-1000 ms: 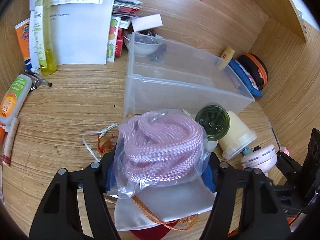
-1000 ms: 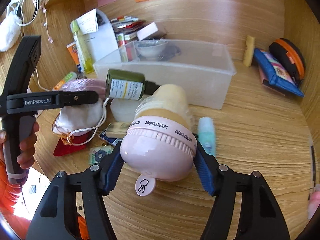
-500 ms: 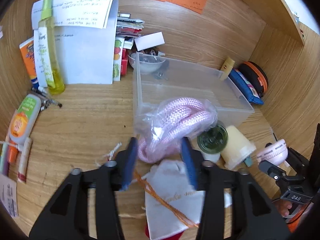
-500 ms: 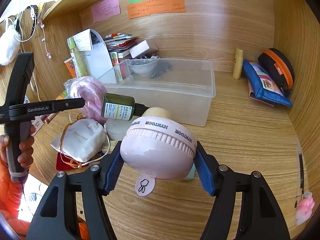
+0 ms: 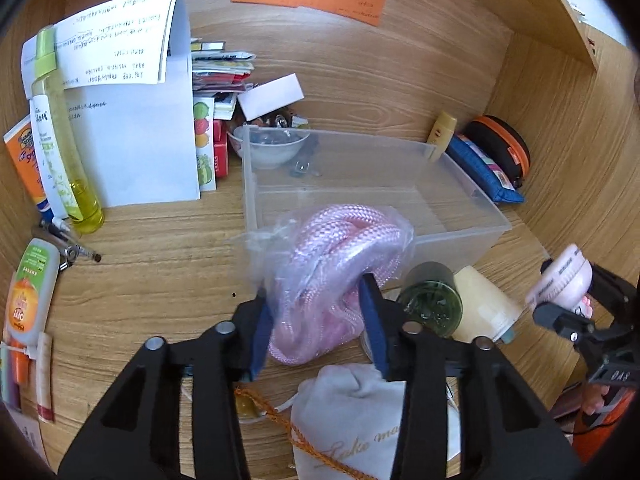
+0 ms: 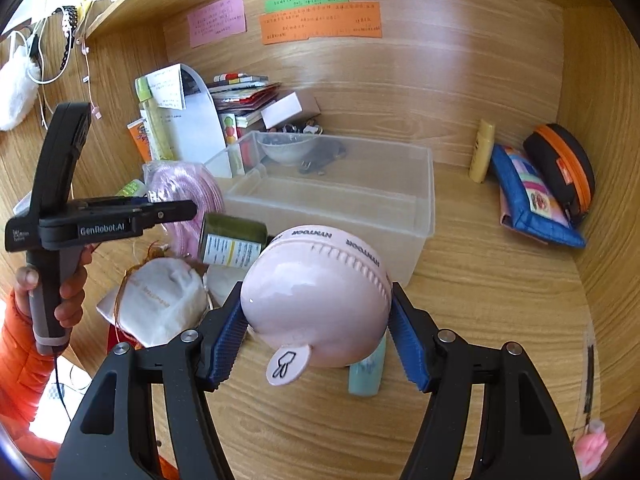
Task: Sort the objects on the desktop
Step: 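Carry the pink fan and bagged rope into the clear box with both tools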
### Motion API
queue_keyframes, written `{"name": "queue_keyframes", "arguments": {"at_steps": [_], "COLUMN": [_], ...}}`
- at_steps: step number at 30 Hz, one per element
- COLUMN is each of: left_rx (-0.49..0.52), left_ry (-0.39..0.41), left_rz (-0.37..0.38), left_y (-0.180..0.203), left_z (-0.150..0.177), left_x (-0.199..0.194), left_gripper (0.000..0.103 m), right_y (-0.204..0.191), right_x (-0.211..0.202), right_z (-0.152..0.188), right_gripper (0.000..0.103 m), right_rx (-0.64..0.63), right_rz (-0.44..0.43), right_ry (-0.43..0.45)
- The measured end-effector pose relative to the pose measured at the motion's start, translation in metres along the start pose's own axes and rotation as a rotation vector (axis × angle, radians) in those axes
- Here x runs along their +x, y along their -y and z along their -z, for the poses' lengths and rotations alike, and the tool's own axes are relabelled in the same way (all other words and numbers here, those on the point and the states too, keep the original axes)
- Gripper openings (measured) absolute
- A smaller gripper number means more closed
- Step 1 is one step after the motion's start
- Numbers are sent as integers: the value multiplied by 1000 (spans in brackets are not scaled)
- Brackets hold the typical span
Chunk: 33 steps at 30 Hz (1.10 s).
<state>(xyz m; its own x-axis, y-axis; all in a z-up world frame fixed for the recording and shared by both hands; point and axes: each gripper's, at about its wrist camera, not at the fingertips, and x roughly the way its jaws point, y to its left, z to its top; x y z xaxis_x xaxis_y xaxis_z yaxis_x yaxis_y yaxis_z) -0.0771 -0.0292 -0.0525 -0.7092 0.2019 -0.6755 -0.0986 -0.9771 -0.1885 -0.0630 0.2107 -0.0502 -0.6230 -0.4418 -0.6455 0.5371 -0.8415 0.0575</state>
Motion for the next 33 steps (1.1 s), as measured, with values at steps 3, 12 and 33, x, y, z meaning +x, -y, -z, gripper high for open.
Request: {"name": "queue_keyframes", "arguments": {"at_steps": [3, 12, 33], "left_rx": [10, 8, 9], "left_ry": [22, 104, 255], "left_rz": [14, 8, 15], "left_y": [2, -3, 2], "left_z": [-1, -15, -76], "left_x": [-6, -30, -47], "left_gripper": [32, 30, 30], "right_y": [1, 9, 29], "right_x": [1, 7, 56], "right_z": [-9, -41, -102], "right_gripper": [63, 63, 63], "right_rx": [-8, -8, -16], "right_rz": [2, -13, 12], "right_ry": [6, 43, 51]}}
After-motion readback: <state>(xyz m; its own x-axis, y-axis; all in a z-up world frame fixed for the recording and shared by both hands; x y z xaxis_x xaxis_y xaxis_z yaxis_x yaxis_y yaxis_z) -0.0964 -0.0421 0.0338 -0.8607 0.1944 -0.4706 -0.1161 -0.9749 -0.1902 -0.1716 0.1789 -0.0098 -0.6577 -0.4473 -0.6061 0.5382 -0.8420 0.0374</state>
